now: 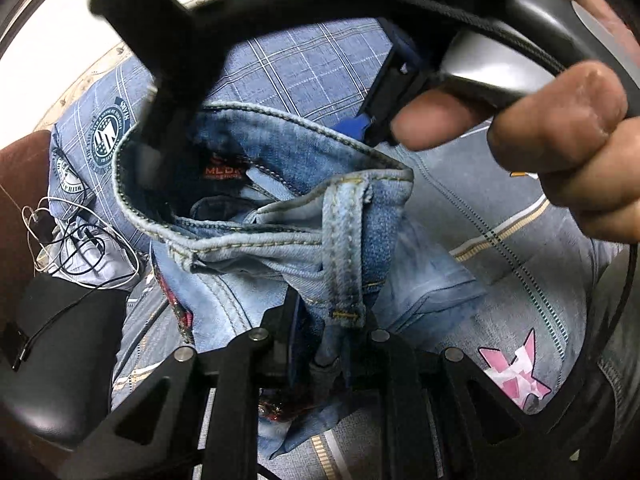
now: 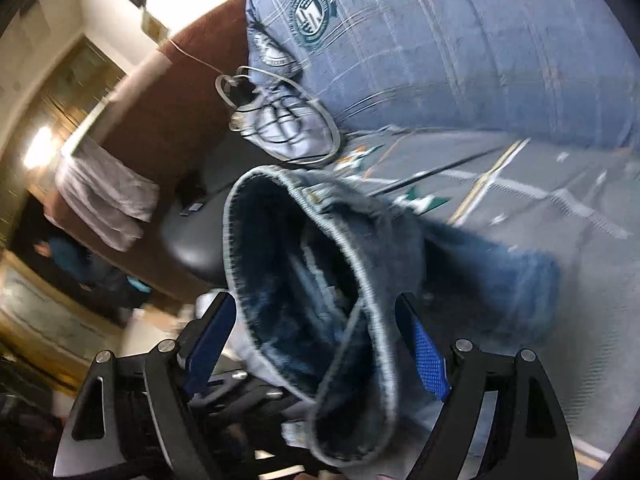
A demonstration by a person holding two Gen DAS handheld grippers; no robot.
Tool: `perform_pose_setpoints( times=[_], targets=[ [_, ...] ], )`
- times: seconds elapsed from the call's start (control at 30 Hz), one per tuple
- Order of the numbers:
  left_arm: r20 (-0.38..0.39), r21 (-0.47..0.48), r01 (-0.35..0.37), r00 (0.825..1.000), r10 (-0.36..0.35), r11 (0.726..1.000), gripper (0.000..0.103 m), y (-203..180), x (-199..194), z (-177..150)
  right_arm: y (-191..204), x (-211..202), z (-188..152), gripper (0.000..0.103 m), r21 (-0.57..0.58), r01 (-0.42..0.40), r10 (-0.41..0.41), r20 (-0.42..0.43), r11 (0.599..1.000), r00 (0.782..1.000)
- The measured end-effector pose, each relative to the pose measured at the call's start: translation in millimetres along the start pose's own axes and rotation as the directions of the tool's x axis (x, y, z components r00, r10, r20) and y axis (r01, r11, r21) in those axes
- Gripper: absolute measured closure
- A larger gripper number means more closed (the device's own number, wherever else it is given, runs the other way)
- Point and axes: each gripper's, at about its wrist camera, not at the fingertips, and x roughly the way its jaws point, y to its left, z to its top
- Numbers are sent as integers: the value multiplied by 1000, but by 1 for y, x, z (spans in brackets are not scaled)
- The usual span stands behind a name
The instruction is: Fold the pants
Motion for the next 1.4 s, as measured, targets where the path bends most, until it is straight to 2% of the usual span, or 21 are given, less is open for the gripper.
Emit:
perform_pose_setpoints(
  times=[0.03, 0.1, 0.23, 0.33, 0.4, 0.43, 0.47, 0.5, 0.57, 0.6, 0.73, 0.83, 0.9, 1.0, 1.03, 1.07, 1.1, 1.2, 1.23, 1.3, 1.4],
  targets=[
    [-1, 11, -3, 1000, 3, 1000, 85, -2, 0, 0, -3, 1, -1, 18, 17, -49, 49, -2, 999, 999],
    [-5, 28, -4, 1000, 4, 1000, 84, -5, 1, 1, -3, 2, 1, 14, 24, -74, 74, -7, 997, 997],
    [-15, 68, -16, 1000, 17, 998, 84, -13, 4, 3, 19, 9, 6, 13, -118, 51, -60, -75, 992, 995],
    [-23, 91, -22, 999, 24, 996, 84, -20, 6, 6, 33, 21, 7, 14, -251, 175, -211, -128, 952, 969],
    [-23, 110, -20, 999, 22, 994, 84, -24, 5, 5, 31, 31, 11, 33, -268, 253, -303, -162, 930, 939],
    [-25, 115, -20, 999, 23, 993, 84, -26, 4, 4, 26, 32, 13, 38, -252, 254, -302, -174, 934, 937],
    [-25, 123, -23, 999, 26, 992, 84, -27, 4, 3, 21, 30, 14, 53, -226, 244, -286, -178, 943, 941],
    [-25, 127, -23, 999, 27, 992, 84, -27, 3, 2, 15, 27, 14, 73, -199, 229, -264, -175, 953, 948],
    [-10, 119, -10, 1000, 11, 993, 84, -22, -3, 0, 2, 18, 14, 93, -130, 220, -239, -158, 967, 958],
    [0, 104, 7, 1000, -7, 995, 84, -18, -7, -1, -5, 13, 14, 94, -92, 203, -215, -149, 975, 965],
    [46, 24, 106, 993, -107, 994, 84, -6, -22, 9, -17, -14, 5, 95, -8, 127, -127, -79, 992, 989],
    [53, 1, 119, 991, -119, 993, 84, -5, -20, 16, -45, -26, 3, 94, 113, 21, -19, -16, 993, 1000],
    [3, -4, 134, 991, -134, 991, 80, -10, -8, 17, -76, -18, -3, 94, 208, -60, 58, 16, 976, 998],
    [-52, 29, 175, 984, -173, 984, 76, -21, 0, 9, -138, -1, -31, 87, 388, -114, 95, 66, 915, 993],
    [-68, 54, 206, 977, -203, 977, 76, -28, 0, 6, -162, 6, -45, 77, 507, -66, 53, 41, 860, 998],
    [-72, 77, 232, 971, -226, 970, 75, -35, -2, 4, -170, 8, -48, 62, 550, -16, 10, 14, 835, 1000],
    [-72, 87, 246, 968, -240, 965, 74, -39, -5, 3, -174, 8, -50, 64, 565, 29, -30, -9, 824, 1000],
    [-64, 56, 317, 948, -313, 947, 59, -37, -12, 6, -161, -8, -44, 56, 507, 34, -58, 32, 861, 998],
    [-48, 19, 337, 941, -335, 941, 56, -31, -14, 8, -150, -15, -41, 52, 460, 62, -91, 41, 886, 995],
    [-28, -50, 357, 933, -359, 933, 47, -18, -15, 11, -139, -21, -41, 47, 421, 118, -151, 47, 899, 987],
    [-4, -222, 333, 940, -342, 917, 37, 14, -9, 15, -133, -18, -44, 47, 390, 233, -253, 0, 891, 967]
  ],
)
